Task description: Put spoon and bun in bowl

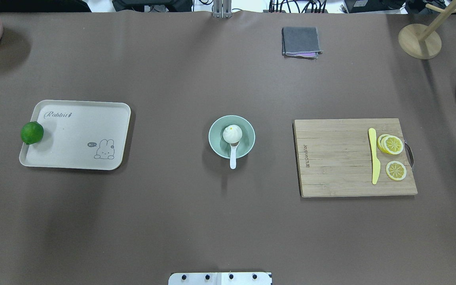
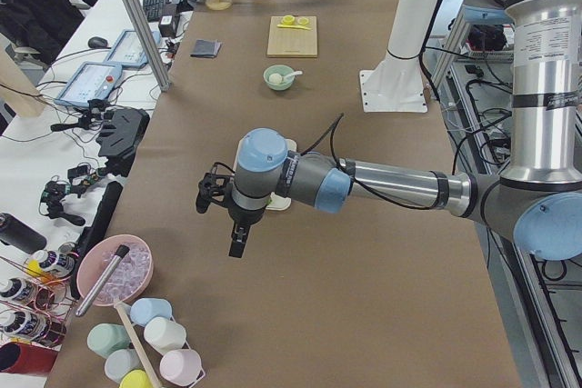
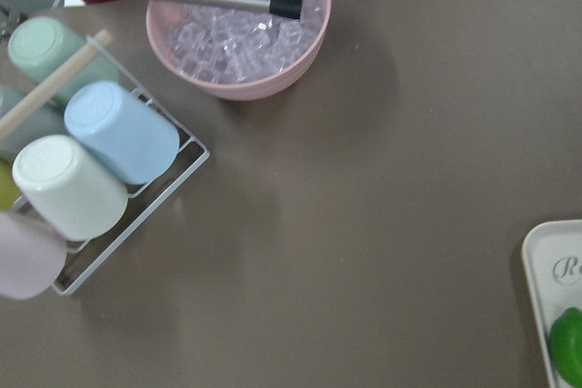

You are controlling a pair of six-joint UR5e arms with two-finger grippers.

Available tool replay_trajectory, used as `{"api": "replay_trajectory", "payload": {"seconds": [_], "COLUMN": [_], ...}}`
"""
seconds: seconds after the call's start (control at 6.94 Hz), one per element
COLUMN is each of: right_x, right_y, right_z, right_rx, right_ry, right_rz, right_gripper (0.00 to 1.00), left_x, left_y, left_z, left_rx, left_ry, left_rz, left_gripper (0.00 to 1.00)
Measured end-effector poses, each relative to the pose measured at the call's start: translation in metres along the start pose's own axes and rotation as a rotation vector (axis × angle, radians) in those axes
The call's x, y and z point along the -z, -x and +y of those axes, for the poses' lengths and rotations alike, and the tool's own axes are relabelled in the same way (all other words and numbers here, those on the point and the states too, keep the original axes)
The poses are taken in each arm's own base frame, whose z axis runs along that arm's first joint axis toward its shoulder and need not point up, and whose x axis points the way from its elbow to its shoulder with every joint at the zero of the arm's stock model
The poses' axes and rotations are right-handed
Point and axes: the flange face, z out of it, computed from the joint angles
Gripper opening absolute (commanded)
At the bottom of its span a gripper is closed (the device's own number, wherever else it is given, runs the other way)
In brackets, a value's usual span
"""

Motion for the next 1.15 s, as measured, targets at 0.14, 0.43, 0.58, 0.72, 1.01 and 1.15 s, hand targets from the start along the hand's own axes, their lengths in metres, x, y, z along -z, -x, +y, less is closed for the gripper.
{"api": "replay_trajectory", "payload": {"seconds": [0.14, 0.43, 0.58, 0.72, 1.01, 1.15], "right_x": [-0.005, 0.014, 0.025, 0.031, 0.030, 0.028], "right_y": [-0.020, -0.022, -0.012, -0.001, 0.012, 0.013], "right_z": [0.024, 0.047, 0.058, 0.063, 0.063, 0.063], "right_rx": [-0.026, -0.040, -0.037, -0.033, -0.018, -0.016], "right_ry": [0.009, -0.023, -0.040, -0.044, -0.036, -0.032], "right_rz": [-0.002, -0.015, -0.043, -0.078, -0.097, -0.098], "right_gripper": [1.00, 1.00, 1.00, 1.00, 1.00, 1.00], "left_x": [-0.010, -0.017, -0.019, -0.020, -0.019, -0.019], "left_y": [0.010, 0.018, 0.020, 0.020, 0.019, 0.019], "left_z": [0.012, 0.021, 0.022, 0.022, 0.021, 0.021], "left_rx": [0.023, 0.043, 0.047, 0.048, 0.046, 0.044], "left_ry": [0.025, 0.045, 0.048, 0.049, 0.048, 0.047], "left_rz": [-0.003, -0.004, -0.005, -0.005, -0.004, -0.004], "left_gripper": [0.98, 0.98, 0.98, 0.98, 0.98, 0.98]}}
